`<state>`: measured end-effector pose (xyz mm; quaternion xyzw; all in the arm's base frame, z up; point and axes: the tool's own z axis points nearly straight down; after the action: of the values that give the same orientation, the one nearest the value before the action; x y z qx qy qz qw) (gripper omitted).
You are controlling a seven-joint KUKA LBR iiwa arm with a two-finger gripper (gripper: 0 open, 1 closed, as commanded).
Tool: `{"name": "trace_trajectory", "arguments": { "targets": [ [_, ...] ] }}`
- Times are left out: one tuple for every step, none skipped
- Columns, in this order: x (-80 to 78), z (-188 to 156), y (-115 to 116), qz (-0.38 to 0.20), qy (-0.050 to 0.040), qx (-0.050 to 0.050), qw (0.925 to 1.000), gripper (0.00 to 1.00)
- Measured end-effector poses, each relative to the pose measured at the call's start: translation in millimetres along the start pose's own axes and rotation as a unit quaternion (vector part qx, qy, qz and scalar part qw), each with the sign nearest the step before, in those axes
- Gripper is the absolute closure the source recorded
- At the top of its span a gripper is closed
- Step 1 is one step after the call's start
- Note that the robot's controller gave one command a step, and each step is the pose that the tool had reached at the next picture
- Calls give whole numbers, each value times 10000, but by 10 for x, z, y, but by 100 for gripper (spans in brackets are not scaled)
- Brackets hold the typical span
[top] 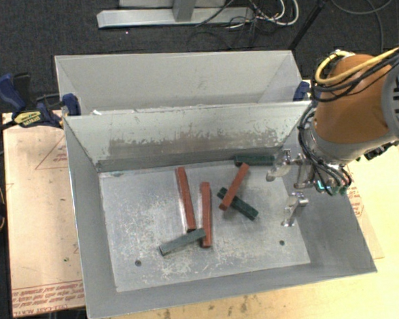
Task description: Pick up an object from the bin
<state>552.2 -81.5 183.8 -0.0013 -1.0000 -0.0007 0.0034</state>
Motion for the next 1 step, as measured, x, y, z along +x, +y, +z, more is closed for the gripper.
{"name": "trace_trajectory", "arguments": {
  "targets": [
    [-17,-44,3,-11,-39,5,10000,0]
  ]
}}
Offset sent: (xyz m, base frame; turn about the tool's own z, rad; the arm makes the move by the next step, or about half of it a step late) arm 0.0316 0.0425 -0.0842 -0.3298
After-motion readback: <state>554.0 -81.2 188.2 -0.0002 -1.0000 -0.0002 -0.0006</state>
